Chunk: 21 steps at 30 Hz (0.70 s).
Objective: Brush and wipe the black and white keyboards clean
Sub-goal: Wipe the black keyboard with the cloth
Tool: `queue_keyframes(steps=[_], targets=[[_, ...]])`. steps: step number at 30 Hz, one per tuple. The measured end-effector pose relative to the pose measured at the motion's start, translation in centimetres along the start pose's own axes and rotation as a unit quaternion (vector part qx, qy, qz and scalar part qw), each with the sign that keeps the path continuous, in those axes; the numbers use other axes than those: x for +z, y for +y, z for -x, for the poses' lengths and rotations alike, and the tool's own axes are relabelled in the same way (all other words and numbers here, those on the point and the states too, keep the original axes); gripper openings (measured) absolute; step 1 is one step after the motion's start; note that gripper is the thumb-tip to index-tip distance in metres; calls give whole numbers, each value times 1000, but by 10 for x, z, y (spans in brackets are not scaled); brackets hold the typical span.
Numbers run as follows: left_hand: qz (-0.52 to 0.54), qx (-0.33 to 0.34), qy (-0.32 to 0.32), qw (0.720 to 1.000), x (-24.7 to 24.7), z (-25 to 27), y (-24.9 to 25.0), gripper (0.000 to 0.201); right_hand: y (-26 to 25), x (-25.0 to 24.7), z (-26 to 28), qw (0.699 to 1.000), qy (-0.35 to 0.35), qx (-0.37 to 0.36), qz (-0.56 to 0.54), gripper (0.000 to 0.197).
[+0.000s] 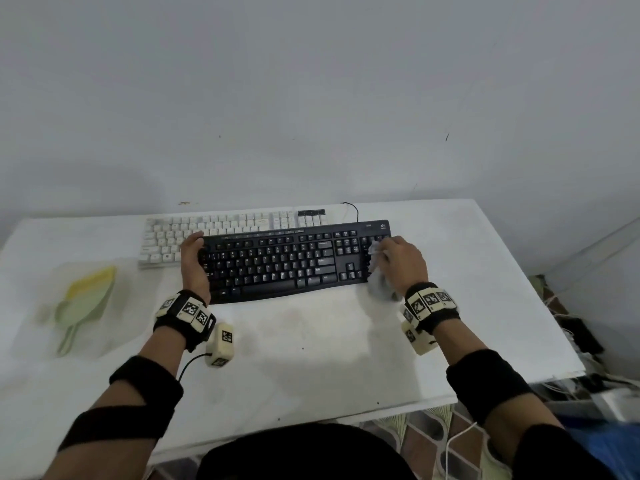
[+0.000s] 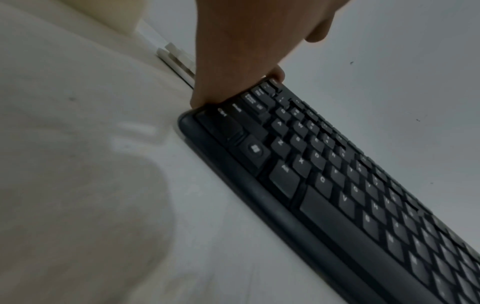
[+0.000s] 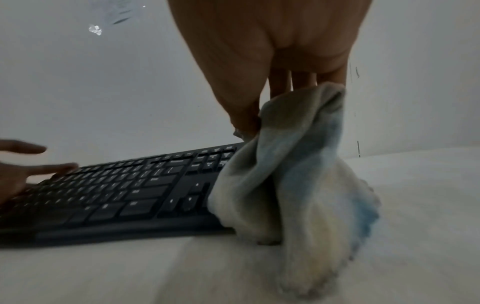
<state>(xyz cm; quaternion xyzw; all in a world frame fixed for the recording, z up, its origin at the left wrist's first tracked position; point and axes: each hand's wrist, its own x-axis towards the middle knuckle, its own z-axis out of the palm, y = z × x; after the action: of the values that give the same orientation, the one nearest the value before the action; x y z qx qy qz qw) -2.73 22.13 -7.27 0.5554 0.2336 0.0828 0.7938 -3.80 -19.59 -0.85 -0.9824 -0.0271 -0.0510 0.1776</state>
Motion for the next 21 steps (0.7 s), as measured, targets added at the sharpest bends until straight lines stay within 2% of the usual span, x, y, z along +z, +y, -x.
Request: queue_keyframes(steps=[2, 5, 8, 11, 13, 15, 19, 21], targets=[[-3, 3, -4, 1000, -8, -9, -12, 31, -2, -1, -15, 999, 32, 17, -34, 18], [-14, 23, 20, 999, 4, 8, -2, 35, -5, 5, -25, 998, 13, 29, -54, 21], [1, 0, 44, 999, 9, 12, -2, 59, -2, 14, -19, 999, -20, 26, -43, 23], [43, -54, 45, 997, -9, -22, -34, 84, 4, 17, 0, 997, -57, 35, -26, 18], [36, -74, 64, 995, -10, -25, -37, 89, 6, 17, 10, 994, -104, 36, 8, 11], [18, -66, 83, 994, -6, -25, -34, 69, 7, 15, 12, 992, -117, 45, 16, 10], [-22, -26, 80, 996, 16, 0, -7, 46, -4, 7, -5, 996, 36, 34, -71, 24], [-25, -5, 84, 996, 18, 4, -5, 25, -12, 9, -19, 996, 38, 8, -77, 26]])
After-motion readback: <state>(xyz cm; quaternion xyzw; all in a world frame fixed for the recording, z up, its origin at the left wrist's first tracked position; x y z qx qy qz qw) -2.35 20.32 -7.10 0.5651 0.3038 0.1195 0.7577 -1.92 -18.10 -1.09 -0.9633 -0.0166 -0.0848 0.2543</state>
